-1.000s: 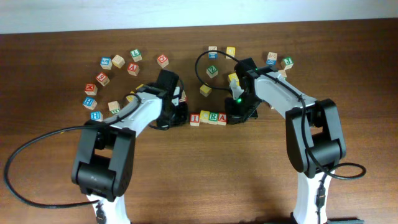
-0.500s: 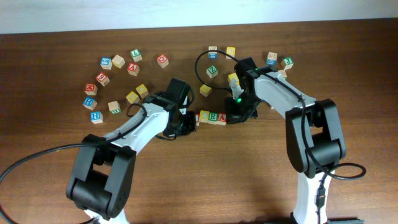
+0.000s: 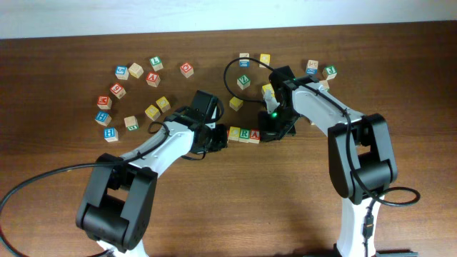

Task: Spell out ICRA

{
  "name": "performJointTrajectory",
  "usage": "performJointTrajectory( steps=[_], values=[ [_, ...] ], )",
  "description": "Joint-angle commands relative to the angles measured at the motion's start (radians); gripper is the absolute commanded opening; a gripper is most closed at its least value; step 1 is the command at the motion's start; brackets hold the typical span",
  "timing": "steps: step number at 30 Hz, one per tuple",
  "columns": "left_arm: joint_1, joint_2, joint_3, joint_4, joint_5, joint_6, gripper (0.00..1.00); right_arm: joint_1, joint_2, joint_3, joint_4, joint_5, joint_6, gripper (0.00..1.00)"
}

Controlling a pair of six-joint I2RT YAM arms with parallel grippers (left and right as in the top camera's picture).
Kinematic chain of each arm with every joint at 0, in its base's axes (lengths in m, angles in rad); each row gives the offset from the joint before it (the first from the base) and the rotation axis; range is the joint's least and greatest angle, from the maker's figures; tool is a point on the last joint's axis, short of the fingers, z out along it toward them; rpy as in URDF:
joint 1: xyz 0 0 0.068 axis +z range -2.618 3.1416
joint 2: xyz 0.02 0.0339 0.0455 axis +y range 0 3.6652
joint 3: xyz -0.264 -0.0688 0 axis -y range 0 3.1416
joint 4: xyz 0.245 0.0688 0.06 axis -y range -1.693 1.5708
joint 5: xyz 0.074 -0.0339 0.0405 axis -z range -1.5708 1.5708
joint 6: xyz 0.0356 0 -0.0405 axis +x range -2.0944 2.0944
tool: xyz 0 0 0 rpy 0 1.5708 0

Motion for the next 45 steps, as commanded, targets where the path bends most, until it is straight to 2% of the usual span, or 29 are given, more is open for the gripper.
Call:
performJointTrajectory(
  steps=[1, 10, 15, 21, 26, 36, 45],
  values=[
    [0.002, 0.011, -0.005, 0.019, 0.014, -0.013, 0.0, 0.009, 0.006, -0.01, 0.007, 0.047, 0.007, 0.04],
    [0.005, 0.008, 0.008, 0.047, 0.015, -0.008, 0.0, 0.009, 0.006, -0.01, 0.007, 0.047, 0.007, 0.04],
    [0.007, -0.1, 0.043, -0.002, 0.01, 0.048, 0.0, 0.009, 0.006, -0.01, 0.011, 0.047, 0.007, 0.04],
    [0.048, -0.072, 0.042, 0.002, -0.128, 0.043, 0.0, 0.009, 0.006, -0.01, 0.011, 0.047, 0.007, 0.04],
    [0.048, 0.027, 0.042, 0.043, -0.116, 0.044, 0.0, 0.009, 0.006, -0.01, 0.016, 0.047, 0.008, 0.04],
    [0.048, 0.058, 0.042, 0.114, -0.113, 0.043, 0.0, 0.009, 0.006, -0.01, 0.018, 0.047, 0.015, 0.04],
    [0.048, 0.088, 0.042, 0.133, -0.01, 0.044, 0.0, 0.009, 0.006, -0.01, 0.041, 0.046, 0.015, 0.04]
  ],
)
